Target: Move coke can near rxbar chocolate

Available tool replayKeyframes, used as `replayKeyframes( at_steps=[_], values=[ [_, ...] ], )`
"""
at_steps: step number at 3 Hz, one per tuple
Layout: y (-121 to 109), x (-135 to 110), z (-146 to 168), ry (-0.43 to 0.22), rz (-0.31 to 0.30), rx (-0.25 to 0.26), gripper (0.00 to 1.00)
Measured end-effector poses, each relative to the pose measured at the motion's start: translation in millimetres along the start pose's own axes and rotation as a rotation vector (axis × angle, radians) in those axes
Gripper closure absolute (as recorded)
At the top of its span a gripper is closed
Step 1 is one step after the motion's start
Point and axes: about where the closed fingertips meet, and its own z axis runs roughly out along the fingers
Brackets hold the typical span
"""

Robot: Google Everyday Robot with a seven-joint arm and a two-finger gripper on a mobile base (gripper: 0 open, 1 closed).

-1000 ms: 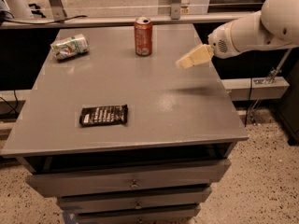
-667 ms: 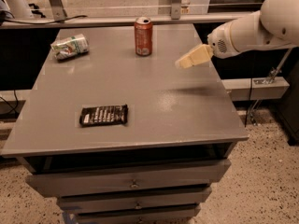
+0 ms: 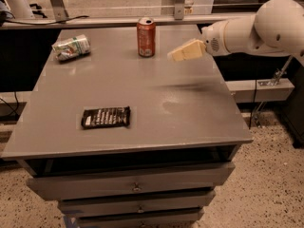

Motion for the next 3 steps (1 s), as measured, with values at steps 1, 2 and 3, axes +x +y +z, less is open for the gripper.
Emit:
replayKeyframes(
  at_steps=[1, 2, 3],
  values=[
    [1, -30, 32, -0.116, -0.028, -0.025, 0.0],
    [-7, -41, 64, -0.165, -0.049, -0.042, 0.0],
    [-14, -48, 94, -0.198, -0.054, -0.06, 0.0]
  ],
)
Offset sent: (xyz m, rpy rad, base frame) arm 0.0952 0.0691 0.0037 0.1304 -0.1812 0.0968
